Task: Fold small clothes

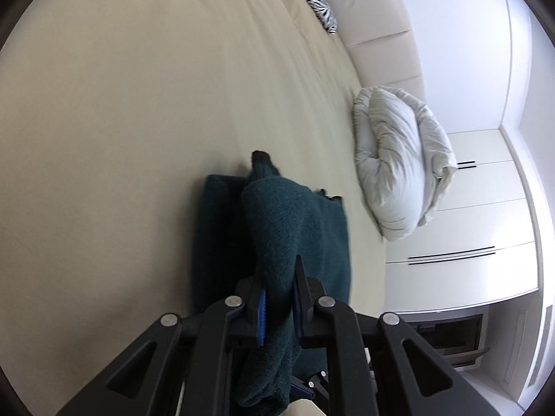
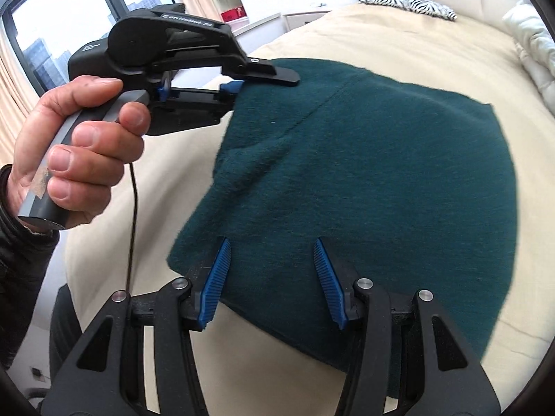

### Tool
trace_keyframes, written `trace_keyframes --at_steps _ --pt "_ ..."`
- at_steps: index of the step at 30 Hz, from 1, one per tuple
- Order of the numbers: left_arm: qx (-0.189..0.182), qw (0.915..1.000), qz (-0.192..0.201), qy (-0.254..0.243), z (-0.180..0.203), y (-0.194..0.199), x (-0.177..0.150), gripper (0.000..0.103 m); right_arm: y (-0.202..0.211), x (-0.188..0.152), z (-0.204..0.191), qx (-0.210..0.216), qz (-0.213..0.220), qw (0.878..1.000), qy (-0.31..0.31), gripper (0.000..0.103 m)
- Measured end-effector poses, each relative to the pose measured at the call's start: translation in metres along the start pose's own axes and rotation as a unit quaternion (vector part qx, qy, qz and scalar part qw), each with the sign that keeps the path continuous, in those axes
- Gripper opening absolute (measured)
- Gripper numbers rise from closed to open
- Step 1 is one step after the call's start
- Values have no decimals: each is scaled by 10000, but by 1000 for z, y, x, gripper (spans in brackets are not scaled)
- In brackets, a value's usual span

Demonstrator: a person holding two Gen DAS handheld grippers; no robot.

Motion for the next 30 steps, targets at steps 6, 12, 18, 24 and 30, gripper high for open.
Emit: trace_keyframes --at_steps 6,12,18,24,30 --pt "277 9992 222 161 -26 5 -2 24 -12 -7 12 134 -13 9997 -196 50" --pt "1215 9835 1073 -804 6 55 -6 32 20 -13 39 454 119 9979 -450 50" --pt "1953 9450 1180 -2343 57 31 -54 32 67 -17 107 805 686 9839 -1443 50" --pt "2523 9288 866 -2573 10 -6 -71 30 58 -49 154 1041 368 9731 -2020 47" --pt "2557 9208 830 -2825 14 -4 -73 30 61 -78 162 1484 326 9613 -2299 47"
Point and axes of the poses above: each gripper's, at about its wrist camera, not at the fingertips, and y roughly against the way its jaws point, z to its right, x to its top, the point moved 9 cm from there along -y, roughly the way its jaws point, and after that the axes turned 1 degree about -y, right-handed, at the moved point
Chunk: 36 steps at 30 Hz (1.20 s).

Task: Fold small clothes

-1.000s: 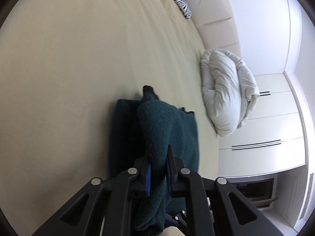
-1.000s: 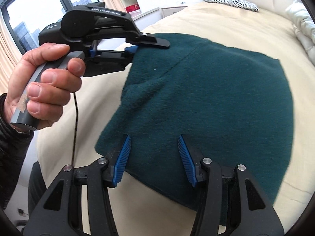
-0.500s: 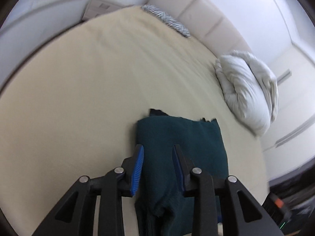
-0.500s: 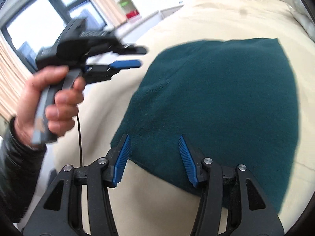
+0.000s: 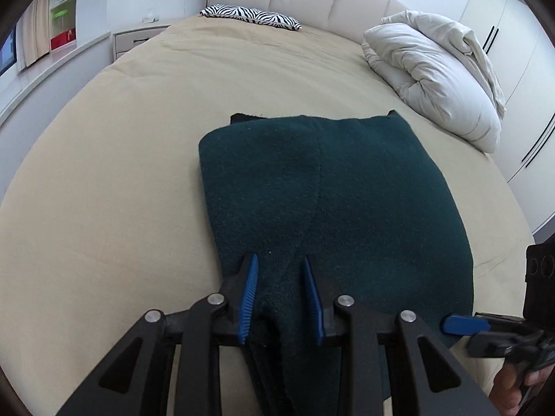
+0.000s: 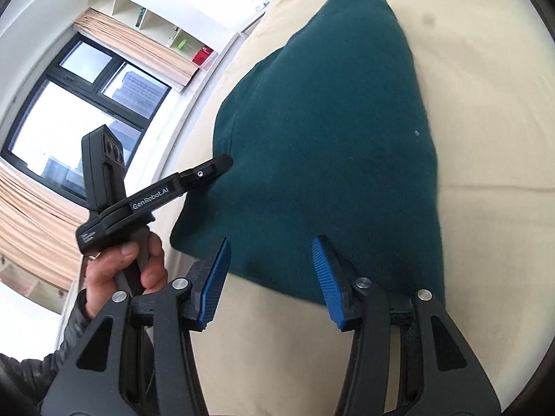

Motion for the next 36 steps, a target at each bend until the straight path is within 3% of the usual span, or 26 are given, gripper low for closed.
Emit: trace_keyframes --at_steps 4,8,11,15,16,18,21,25,26,28,36 --pt "-2 9999 31 155 2 6 6 31 14 16 -8 486 296 9983 -110 49" --pt "174 9998 -38 -32 8 -1 1 31 -6 -3 25 0 -44 9998 -199 46" --pt "-26 9999 -56 162 1 2 2 31 4 -8 39 119 -38 9997 -233 42" --pt "186 9995 177 160 3 28 21 33 28 6 19 177 76 9998 -74 44" --pt "179 9993 282 151 7 33 27 39 23 8 5 178 124 9998 -30 44" --pt "154 9983 554 42 18 43 46 53 24 36 -2 214 223 9995 -42 44" --pt "168 9981 567 -154 33 31 67 55 23 84 -15 218 388 9990 -16 44" --pt "31 10000 15 0 34 -22 73 55 -14 140 -10 397 162 9981 -435 44" --pt "19 9997 -213 106 28 -41 67 55 -20 147 -5 402 50 9978 -534 44" --pt "-11 9996 -266 131 22 -55 61 54 -45 160 14 247 -141 9960 -848 42" --pt "-200 9995 -229 74 17 -64 60 54 -64 195 66 -43 103 9900 -1403 42"
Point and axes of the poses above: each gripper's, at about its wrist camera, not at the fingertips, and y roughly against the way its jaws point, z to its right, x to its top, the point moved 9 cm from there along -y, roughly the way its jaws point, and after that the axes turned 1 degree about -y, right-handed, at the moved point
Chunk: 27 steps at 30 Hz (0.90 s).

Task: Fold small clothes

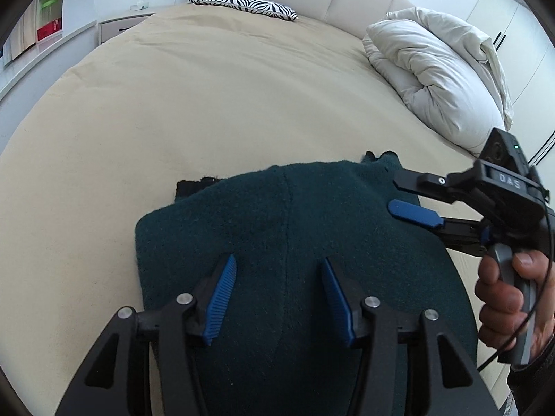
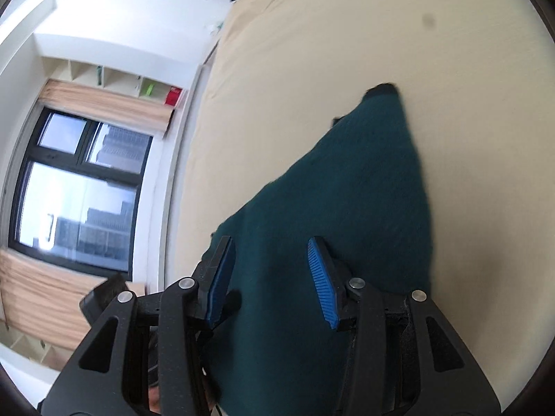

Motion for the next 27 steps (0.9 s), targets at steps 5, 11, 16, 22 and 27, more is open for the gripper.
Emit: trace_keyframes --at_steps 5,11,16,22,27 --pt "150 9997 -8 -170 3 -2 1 55 10 18 28 99 256 9994 -191 37" --pt "214 9995 33 -223 5 -1 1 56 60 6 13 294 623 9976 63 42" --pt "256 9994 60 -243 5 0 1 56 70 -64 -29 899 63 9917 919 46" --pt "277 9990 76 -333 5 1 -1 56 43 -122 -10 729 -325 9878 1339 45" --pt "321 9987 120 -384 5 -1 -1 57 53 -130 -4 838 -168 9888 1223 45"
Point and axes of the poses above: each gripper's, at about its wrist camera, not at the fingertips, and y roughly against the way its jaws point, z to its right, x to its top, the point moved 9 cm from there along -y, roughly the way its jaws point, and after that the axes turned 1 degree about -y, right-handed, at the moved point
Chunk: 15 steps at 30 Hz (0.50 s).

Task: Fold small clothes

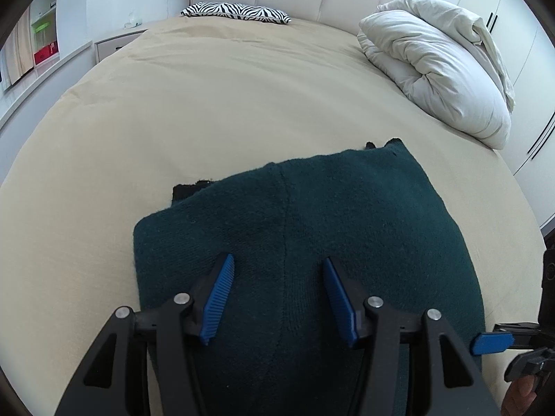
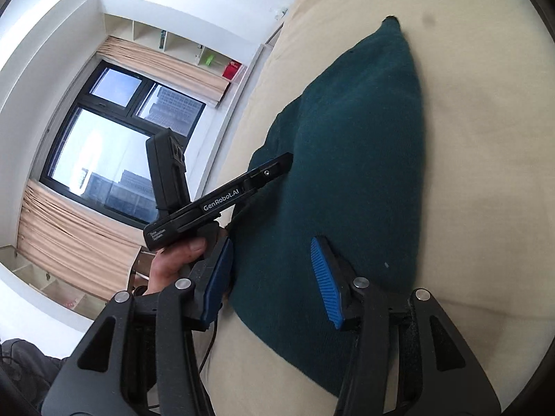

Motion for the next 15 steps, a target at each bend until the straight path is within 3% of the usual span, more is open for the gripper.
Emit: trace_keyframes --at_steps 6,10,11,13,15 --pt "-36 10000 -4 67 1 3 1 56 40 -28 -14 -257 77 9996 115 48" --pt "-425 9974 24 574 -7 31 4 57 64 -26 -11 -412 383 9984 74 63" --pt "-495 9957 195 761 -15 49 5 58 72 -23 -9 -465 464 9978 61 69" --pt "-556 9928 465 954 -28 73 3 74 82 -18 -6 -552 542 9970 37 70" --pt "-689 9884 510 1256 -48 86 -7 76 97 -14 -1 -554 537 9970 20 71"
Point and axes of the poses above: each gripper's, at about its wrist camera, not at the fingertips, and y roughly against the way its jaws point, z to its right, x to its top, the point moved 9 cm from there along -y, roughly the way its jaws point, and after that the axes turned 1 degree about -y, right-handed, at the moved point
